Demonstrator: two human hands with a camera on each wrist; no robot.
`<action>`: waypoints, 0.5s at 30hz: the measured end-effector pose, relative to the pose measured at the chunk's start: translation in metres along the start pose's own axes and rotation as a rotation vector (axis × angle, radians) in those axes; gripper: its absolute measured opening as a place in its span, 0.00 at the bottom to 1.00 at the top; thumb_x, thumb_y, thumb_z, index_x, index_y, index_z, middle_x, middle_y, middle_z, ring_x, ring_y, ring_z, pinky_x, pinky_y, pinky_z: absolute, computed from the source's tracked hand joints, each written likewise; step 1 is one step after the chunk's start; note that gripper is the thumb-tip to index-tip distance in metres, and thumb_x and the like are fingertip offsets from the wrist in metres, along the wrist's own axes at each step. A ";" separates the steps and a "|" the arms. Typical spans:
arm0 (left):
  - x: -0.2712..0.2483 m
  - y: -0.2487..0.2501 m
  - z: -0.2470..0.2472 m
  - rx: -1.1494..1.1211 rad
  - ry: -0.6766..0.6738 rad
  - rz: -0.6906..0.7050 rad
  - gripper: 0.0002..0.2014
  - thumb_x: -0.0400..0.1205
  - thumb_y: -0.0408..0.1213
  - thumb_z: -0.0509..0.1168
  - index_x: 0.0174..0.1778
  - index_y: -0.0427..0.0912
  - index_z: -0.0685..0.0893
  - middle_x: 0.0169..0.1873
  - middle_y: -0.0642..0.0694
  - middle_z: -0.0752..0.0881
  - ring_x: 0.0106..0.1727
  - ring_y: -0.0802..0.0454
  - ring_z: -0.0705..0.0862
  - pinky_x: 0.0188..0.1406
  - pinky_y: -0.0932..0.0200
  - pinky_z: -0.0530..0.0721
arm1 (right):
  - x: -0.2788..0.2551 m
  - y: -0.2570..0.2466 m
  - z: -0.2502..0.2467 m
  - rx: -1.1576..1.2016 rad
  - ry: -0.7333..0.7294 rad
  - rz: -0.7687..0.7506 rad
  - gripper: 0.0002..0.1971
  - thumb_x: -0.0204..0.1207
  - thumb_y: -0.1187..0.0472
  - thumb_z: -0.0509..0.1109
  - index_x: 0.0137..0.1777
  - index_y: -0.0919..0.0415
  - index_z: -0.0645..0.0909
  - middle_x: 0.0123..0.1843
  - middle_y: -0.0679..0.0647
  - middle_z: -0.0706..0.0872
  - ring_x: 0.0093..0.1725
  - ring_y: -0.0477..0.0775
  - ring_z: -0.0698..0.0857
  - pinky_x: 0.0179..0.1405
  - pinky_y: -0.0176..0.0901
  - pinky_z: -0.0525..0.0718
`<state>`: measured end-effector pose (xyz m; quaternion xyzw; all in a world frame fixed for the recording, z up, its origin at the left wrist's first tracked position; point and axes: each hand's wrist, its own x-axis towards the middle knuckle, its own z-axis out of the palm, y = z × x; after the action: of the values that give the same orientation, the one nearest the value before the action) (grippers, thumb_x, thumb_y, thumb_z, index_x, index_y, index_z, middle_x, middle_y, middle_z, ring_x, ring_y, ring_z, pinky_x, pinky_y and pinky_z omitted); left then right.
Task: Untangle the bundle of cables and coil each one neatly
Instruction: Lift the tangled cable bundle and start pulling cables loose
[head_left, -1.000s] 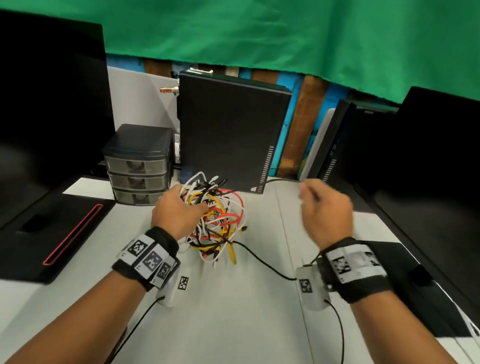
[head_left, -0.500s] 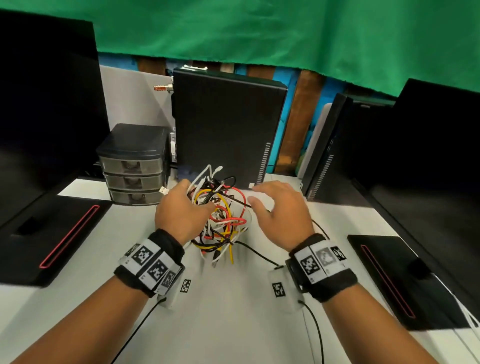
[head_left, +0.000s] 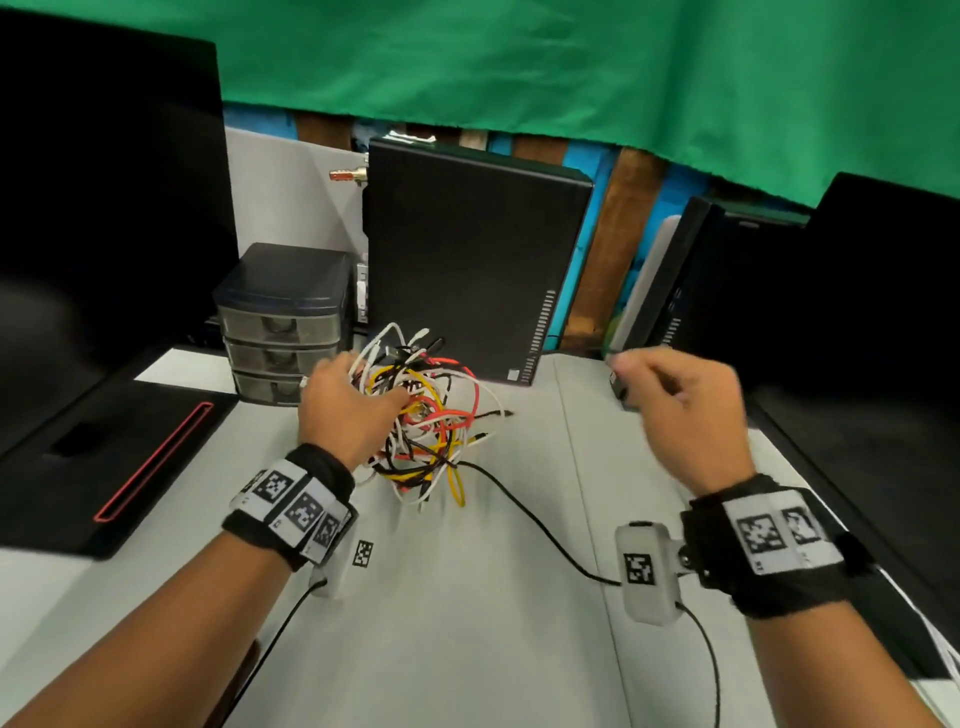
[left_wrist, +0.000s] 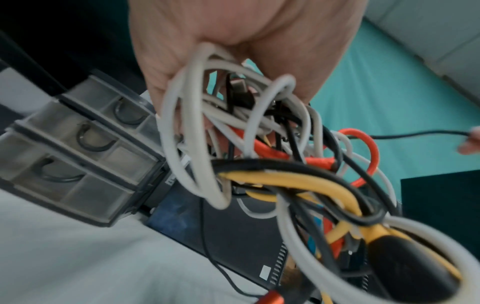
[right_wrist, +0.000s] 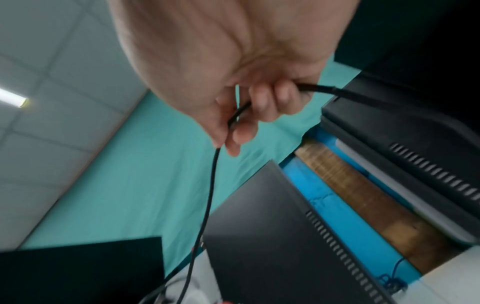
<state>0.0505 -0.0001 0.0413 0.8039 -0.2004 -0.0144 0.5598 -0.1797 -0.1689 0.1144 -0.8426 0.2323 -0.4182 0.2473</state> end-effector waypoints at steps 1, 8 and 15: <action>0.003 -0.001 -0.002 -0.012 0.019 -0.026 0.15 0.65 0.49 0.77 0.43 0.49 0.84 0.44 0.47 0.89 0.46 0.45 0.88 0.51 0.43 0.89 | 0.002 0.006 -0.008 0.032 0.092 0.022 0.08 0.82 0.60 0.70 0.43 0.54 0.88 0.34 0.44 0.86 0.35 0.38 0.84 0.36 0.24 0.78; 0.021 -0.018 -0.013 -0.149 0.099 -0.187 0.12 0.72 0.38 0.79 0.49 0.47 0.86 0.42 0.49 0.90 0.46 0.47 0.90 0.53 0.46 0.89 | 0.009 0.069 -0.038 0.068 0.538 0.317 0.12 0.79 0.54 0.67 0.40 0.60 0.86 0.31 0.58 0.83 0.33 0.60 0.84 0.38 0.54 0.86; 0.032 -0.027 -0.025 -0.301 0.212 -0.314 0.10 0.72 0.34 0.77 0.49 0.41 0.88 0.42 0.46 0.90 0.42 0.49 0.89 0.41 0.57 0.86 | 0.017 0.091 -0.047 0.105 0.850 0.465 0.09 0.75 0.51 0.64 0.38 0.49 0.83 0.40 0.67 0.89 0.38 0.64 0.89 0.44 0.63 0.89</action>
<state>0.0942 0.0197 0.0329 0.7296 -0.0089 -0.0466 0.6822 -0.2257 -0.2596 0.0937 -0.5093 0.4733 -0.6703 0.2595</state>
